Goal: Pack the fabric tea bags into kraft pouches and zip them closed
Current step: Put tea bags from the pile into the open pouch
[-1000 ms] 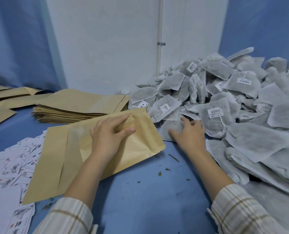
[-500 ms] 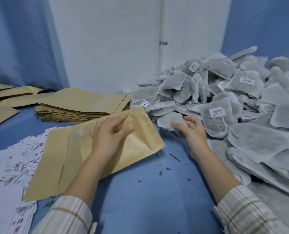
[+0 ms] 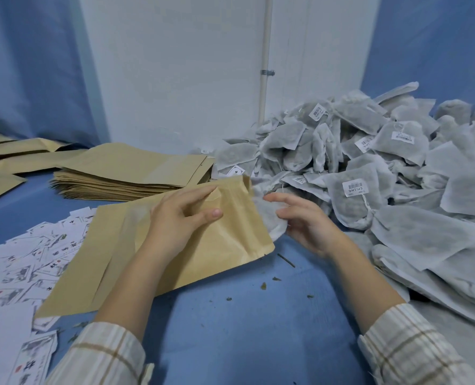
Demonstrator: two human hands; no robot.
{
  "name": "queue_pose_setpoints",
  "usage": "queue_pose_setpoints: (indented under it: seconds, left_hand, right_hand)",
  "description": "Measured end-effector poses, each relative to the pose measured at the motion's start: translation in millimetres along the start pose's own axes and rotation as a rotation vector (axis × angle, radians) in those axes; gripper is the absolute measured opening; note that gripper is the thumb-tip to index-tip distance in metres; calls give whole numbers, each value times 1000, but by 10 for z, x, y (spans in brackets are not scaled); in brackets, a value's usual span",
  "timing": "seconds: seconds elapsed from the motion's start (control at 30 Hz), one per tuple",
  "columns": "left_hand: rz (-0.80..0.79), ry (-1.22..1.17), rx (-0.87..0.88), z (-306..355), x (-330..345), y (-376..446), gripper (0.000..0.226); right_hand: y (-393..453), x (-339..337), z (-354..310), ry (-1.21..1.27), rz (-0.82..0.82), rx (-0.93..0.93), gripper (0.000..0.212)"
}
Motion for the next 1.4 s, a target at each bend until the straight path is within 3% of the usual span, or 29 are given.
queue_pose_setpoints:
  seconds: [0.1, 0.17, 0.23, 0.3, 0.37, 0.43, 0.5, 0.57, 0.63, 0.73, 0.83, 1.07, 1.23, 1.4]
  left_hand:
    - [-136, -111, -3, 43, 146, -4, 42]
    - [-161, -118, -6, 68, 200, 3, 41]
    - [-146, -123, -11, 72, 205, 18, 40]
    - [-126, -115, -11, 52, 170, 33, 40]
    - [-102, -115, -31, 4, 111, 48, 41]
    - [-69, -89, -41, -25, 46, 56, 40]
    - [-18, -21, -40, -37, -31, 60, 39]
    - [42, 16, -43, -51, -129, 61, 38]
    - [93, -6, -45, -60, -228, 61, 42]
    - [141, -45, -16, 3, -324, 71, 44]
    - [150, -41, 31, 138, -350, 84, 44]
    - [130, 48, 128, 376, -243, 43, 43]
    - [145, 58, 83, 264, -223, 38, 40]
    - [152, 74, 55, 217, -214, 28, 41]
  right_hand:
    - [36, 155, 53, -384, -15, 79, 37]
    - [113, 209, 18, -618, 123, 39, 25]
    - [150, 258, 1, -607, 228, 26, 12]
    - [174, 400, 211, -538, 128, 201, 17]
    - [127, 553, 358, -670, -58, 366, 24]
    - [155, 554, 329, -785, -92, 312, 26]
    - [253, 444, 141, -675, 75, 100, 19]
    - [272, 127, -21, -525, 386, -82, 26]
    - [239, -150, -126, -788, 635, -160, 27]
    - [322, -263, 15, -1005, 613, -68, 45]
    - [388, -267, 176, -913, 574, 13, 56]
    - [223, -471, 185, -460, 811, -96, 44]
    - [-43, -637, -96, -355, 1002, -250, 14]
    - [-251, -746, -345, -92, 1026, -404, 28]
Point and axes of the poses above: each hand's wrist, its own y-axis towards the middle knuckle, its own x-axis out of the palm, z = x × y, the point moved 9 cm from there along y, towards the middle knuckle, and after that the axes turned 10 degrees about y, right-handed, at the moved point
